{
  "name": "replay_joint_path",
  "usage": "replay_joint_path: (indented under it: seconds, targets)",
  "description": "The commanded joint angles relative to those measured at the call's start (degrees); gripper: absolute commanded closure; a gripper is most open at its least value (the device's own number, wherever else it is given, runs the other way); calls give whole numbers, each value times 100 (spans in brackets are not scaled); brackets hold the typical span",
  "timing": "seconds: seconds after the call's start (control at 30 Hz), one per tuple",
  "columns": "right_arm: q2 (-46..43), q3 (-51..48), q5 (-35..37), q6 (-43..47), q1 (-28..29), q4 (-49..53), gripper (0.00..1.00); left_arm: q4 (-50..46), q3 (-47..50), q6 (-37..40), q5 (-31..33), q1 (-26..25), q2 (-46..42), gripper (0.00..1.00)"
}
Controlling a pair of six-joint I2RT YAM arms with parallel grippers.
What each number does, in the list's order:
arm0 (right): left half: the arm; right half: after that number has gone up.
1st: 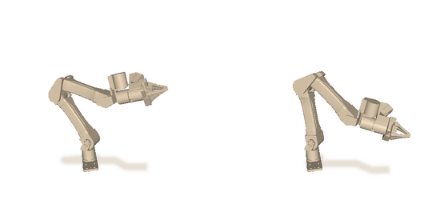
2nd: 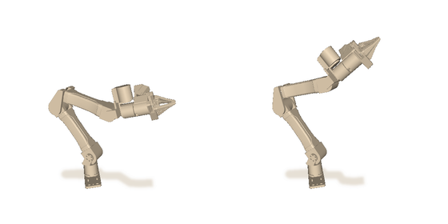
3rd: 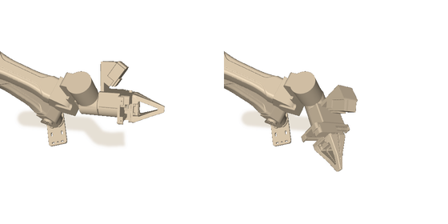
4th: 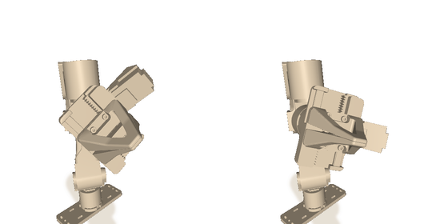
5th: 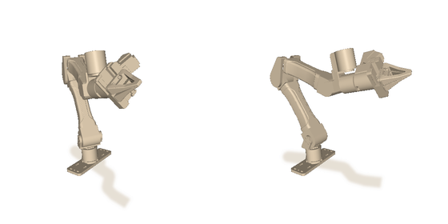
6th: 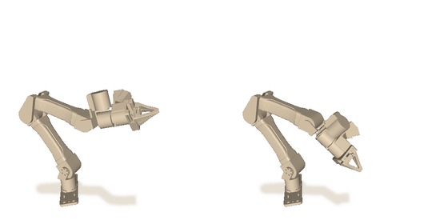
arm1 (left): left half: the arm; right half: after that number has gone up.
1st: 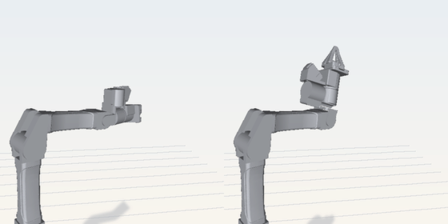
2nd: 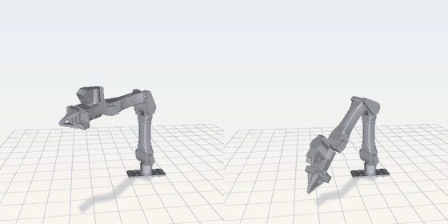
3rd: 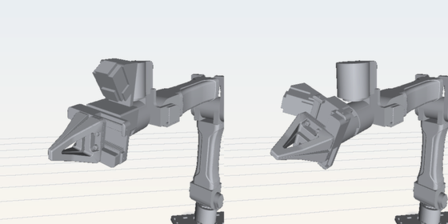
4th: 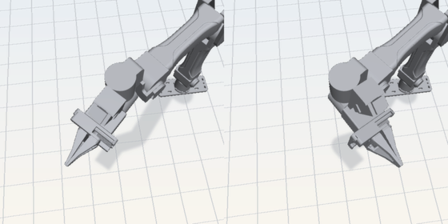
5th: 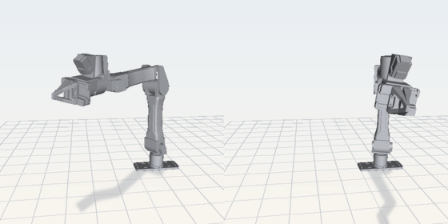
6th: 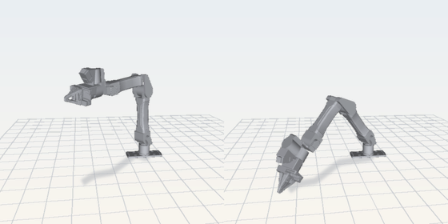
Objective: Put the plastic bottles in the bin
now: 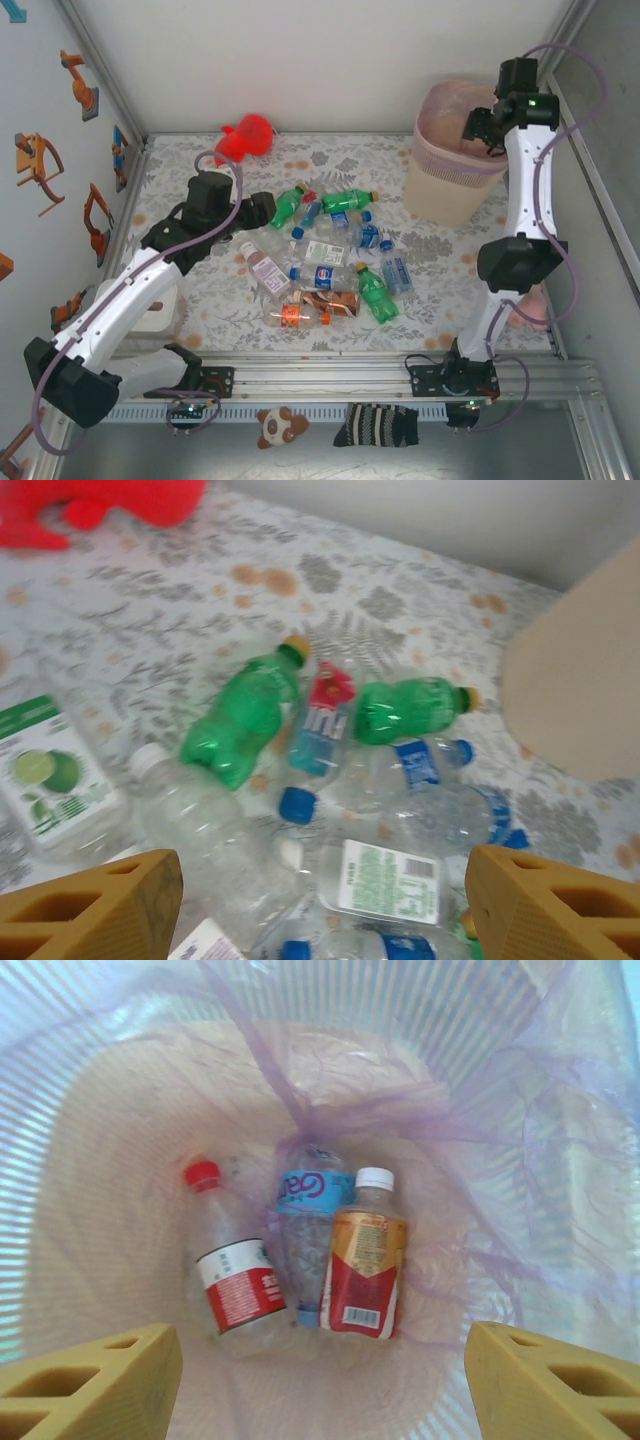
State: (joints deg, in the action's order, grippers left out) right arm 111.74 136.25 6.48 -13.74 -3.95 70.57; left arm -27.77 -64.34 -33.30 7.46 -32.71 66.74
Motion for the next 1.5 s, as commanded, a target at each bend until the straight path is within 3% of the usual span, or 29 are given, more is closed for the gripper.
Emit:
replay_joint_path:
  seconds: [0.0, 0.3, 0.5, 0.6, 0.97, 1.33, 1.47]
  targets:
    - [-454, 42, -454, -163, 23, 39, 27, -721, -331, -780, 755, 157, 246, 24]
    - [-1296, -489, -727, -248, 279, -104, 27, -1997, -945, -1869, 1141, 752, 1422, 22]
    - [-1669, -934, -762, -284, 356, -191, 27, -2469, -1465, -1991, 1209, 1002, 2435, 7]
    - [-1768, -1127, -789, -297, 368, -236, 27, -2389, -1559, -1950, 1059, 1190, 2803, 1]
    - [-1866, -1442, -797, -303, 412, -319, 27, -1235, -1417, -1743, -360, 1975, 3675, 3]
    - [-1806, -1460, -789, -292, 440, -313, 27, -1286, -1887, -1605, -548, 2202, 4623, 0]
    - [-1813, -1467, -789, -293, 457, -307, 27, -1263, -1946, -1584, -614, 2251, 4812, 5]
